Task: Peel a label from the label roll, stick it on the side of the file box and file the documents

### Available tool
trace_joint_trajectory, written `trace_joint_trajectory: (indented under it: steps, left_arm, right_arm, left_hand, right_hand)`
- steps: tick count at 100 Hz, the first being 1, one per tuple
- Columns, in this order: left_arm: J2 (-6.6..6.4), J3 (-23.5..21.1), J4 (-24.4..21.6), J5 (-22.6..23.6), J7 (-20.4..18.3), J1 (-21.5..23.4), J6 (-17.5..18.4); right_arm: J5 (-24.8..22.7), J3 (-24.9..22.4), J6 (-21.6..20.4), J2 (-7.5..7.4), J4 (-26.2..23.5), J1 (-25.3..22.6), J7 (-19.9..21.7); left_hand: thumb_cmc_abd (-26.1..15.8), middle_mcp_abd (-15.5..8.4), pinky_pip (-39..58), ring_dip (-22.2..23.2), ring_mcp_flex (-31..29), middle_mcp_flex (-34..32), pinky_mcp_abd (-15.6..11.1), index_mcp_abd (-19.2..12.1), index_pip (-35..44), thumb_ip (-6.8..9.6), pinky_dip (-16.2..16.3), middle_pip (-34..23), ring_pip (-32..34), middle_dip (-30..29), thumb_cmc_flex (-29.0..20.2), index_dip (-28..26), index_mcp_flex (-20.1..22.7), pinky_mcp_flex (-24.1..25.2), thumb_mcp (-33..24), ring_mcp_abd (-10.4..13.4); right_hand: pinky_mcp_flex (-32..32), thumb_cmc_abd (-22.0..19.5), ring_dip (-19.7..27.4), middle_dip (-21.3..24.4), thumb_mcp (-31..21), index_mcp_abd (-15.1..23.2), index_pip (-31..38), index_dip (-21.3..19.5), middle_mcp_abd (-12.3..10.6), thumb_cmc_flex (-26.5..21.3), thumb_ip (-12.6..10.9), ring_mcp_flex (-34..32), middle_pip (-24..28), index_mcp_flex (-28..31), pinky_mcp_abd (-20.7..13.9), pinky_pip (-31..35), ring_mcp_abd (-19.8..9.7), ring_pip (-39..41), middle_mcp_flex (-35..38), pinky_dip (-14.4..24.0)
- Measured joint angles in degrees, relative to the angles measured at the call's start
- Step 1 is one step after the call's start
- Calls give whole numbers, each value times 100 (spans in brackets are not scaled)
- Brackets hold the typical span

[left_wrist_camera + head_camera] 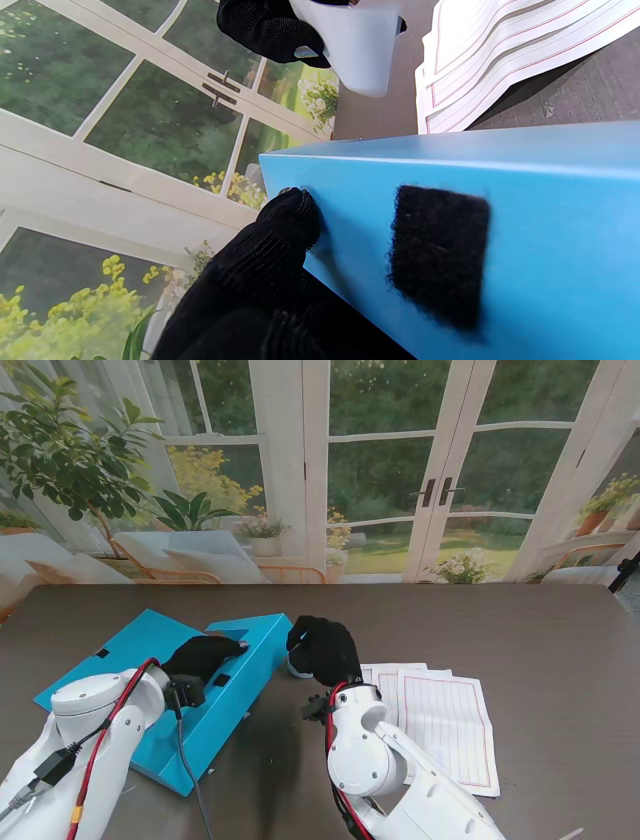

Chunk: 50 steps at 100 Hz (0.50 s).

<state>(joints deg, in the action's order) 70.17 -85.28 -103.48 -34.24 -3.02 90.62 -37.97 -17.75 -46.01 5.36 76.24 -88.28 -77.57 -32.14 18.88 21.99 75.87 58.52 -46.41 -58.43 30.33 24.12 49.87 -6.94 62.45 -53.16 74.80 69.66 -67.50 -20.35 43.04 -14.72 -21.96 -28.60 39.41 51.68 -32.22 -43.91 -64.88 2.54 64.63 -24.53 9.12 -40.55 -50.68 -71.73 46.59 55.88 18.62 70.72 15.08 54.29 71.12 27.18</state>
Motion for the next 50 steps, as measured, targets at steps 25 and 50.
trace_joint_trajectory:
  steps: [25,50]
  left_arm:
    - [-2,-1,4,-33,-4,-2,2]
    - [-2,-16,14,-75,-9,2,11]
  right_arm:
    - [129,67,96,66,42,11,-12]
    - [267,142,196,145,133,97,-59]
  left_hand:
    - [0,1,0,2,0,-1,1,0,0,0,1,0,0,3,0,0,0,-1,0,-1]
    - [0,3,0,4,0,-2,4,2,0,0,2,-1,0,6,0,0,0,-1,0,-3]
  right_hand:
    - [-1,-906,-123,0,-280,48,-17,-105,0,473,-2505,0,-148,255,10,0,4,4,0,79]
    - [-1,-906,-166,0,-280,48,-62,-148,0,473,-2505,0,-156,255,13,0,4,4,0,81]
